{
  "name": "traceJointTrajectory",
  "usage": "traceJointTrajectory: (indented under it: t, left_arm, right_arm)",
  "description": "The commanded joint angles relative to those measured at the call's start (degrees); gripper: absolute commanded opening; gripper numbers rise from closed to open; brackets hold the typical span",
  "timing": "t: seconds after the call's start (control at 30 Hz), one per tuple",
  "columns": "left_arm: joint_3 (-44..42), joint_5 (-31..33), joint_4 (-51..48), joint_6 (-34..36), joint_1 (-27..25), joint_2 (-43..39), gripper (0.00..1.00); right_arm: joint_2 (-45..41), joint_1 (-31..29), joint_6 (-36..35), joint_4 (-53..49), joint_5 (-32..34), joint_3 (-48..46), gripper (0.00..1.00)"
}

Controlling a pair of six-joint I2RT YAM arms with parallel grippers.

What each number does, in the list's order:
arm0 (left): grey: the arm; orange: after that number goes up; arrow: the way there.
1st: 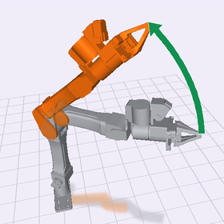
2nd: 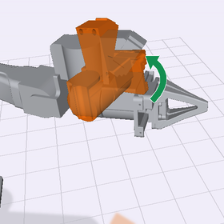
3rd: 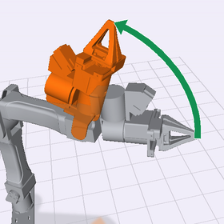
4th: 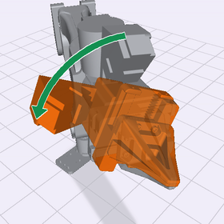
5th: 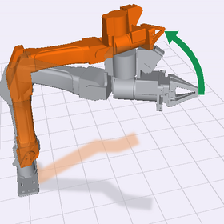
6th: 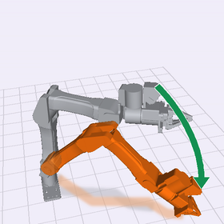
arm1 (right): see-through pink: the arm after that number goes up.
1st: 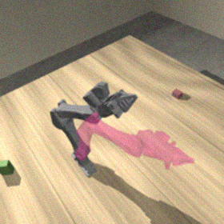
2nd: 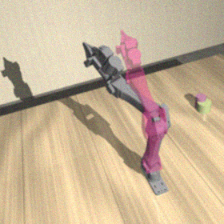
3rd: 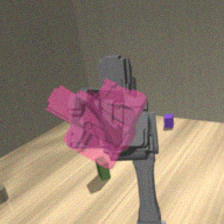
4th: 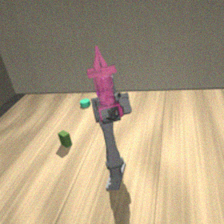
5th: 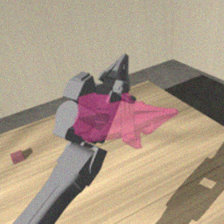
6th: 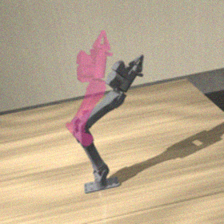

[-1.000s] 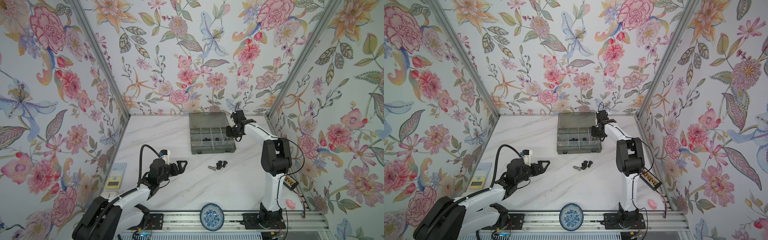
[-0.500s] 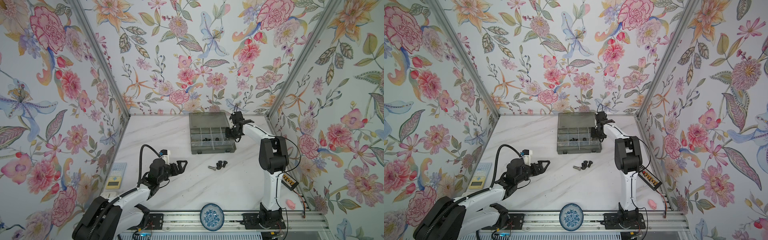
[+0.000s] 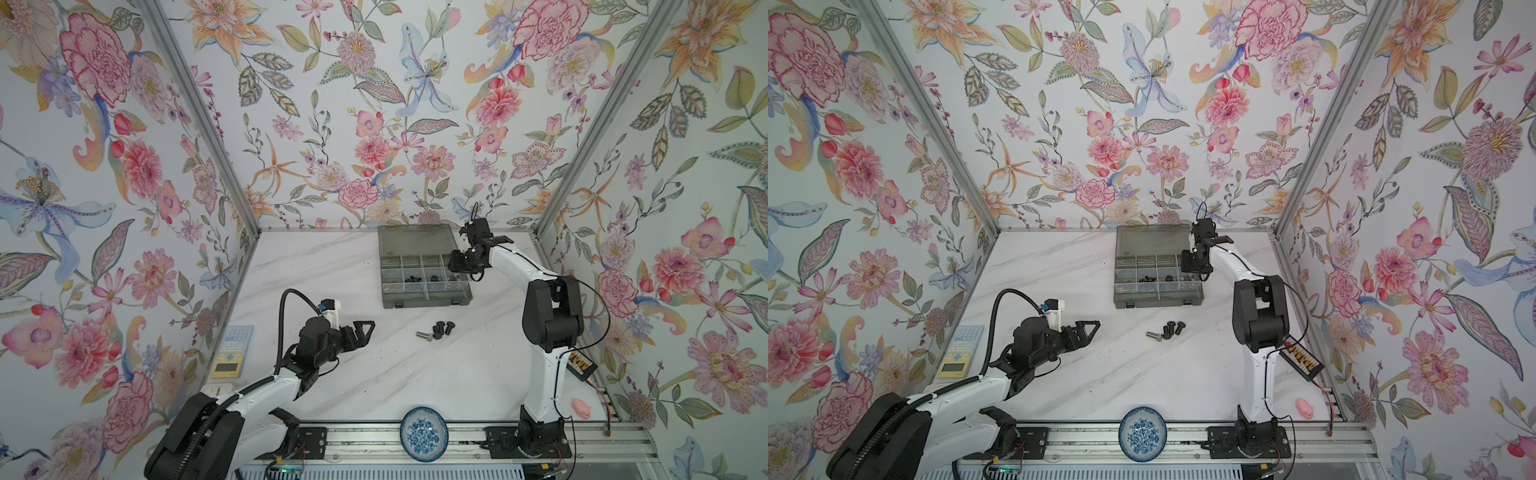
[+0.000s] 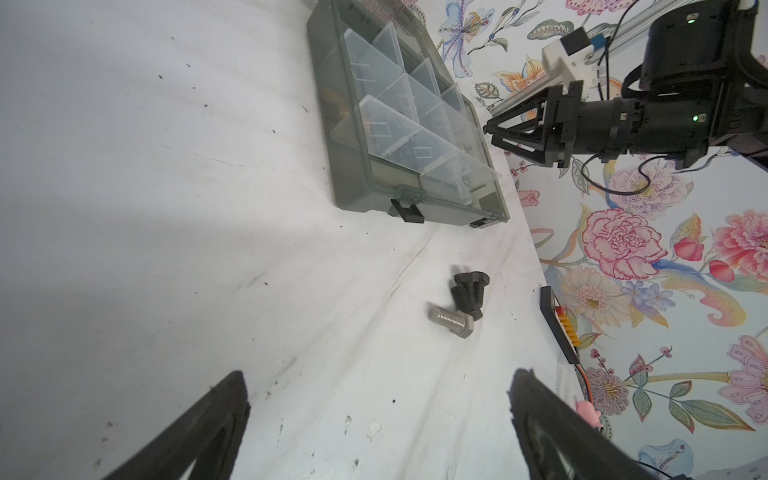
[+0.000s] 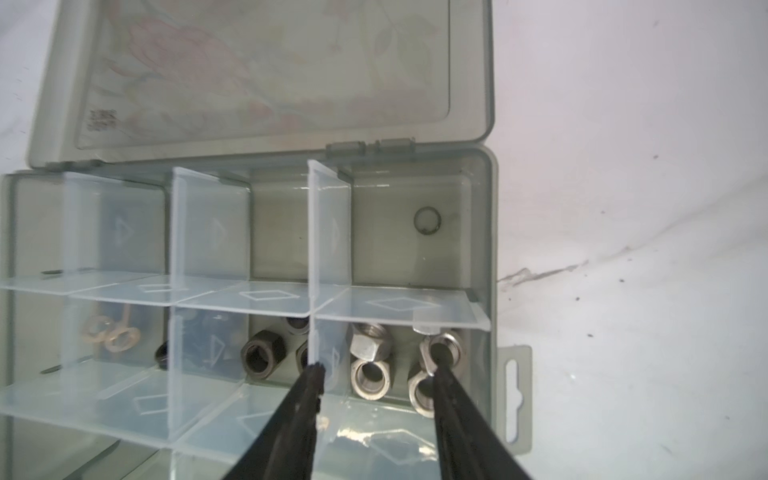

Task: Sort the screws and nuts into containers
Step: 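Lower the nut into the silver-nut compartment and open the right gripper, then move the right gripper back to the dark bolts and lower it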

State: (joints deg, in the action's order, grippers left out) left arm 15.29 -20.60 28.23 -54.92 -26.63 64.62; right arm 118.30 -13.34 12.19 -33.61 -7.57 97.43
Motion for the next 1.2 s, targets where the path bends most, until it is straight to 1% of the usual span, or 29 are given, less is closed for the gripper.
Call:
traceJointTrajectory:
  t: [0.0, 0.13, 0.4, 0.6, 0.9, 1.17]
  left_arm:
    - [0.0, 0.35, 0.88, 0.13, 0.67, 0.39, 0.99]
    - [-0.05, 0.4, 1.03, -0.02, 0.7, 0.4, 1.0]
    - [0.22, 0.45, 1.11, -0.03, 0.63, 1.45, 0.99]
    - [0.46, -0.05, 1.9, -0.12, 0.7, 2.88, 0.99]
    - [0.88, -0.24, 2.18, -0.21, 0.71, 3.81, 0.99]
    - [1.59, -0.71, 2.33, -0.13, 0.66, 4.68, 0.99]
  right_arm:
    - [-7.02, 0.0, -0.72, -1.01, -1.9, -3.03, 0.48]
    - [-12.29, -1.09, -1.46, -0.99, -2.49, -8.55, 0.52]
    - [-21.05, -5.29, -2.18, -0.86, -2.93, -20.91, 0.55]
    - [-25.82, -8.57, -1.33, -0.86, -1.55, -28.74, 0.57]
    - [-28.55, -11.34, 1.78, 0.5, -0.59, -36.65, 0.59]
    - [-28.32, -11.98, 5.1, 2.76, -0.76, -40.25, 0.6]
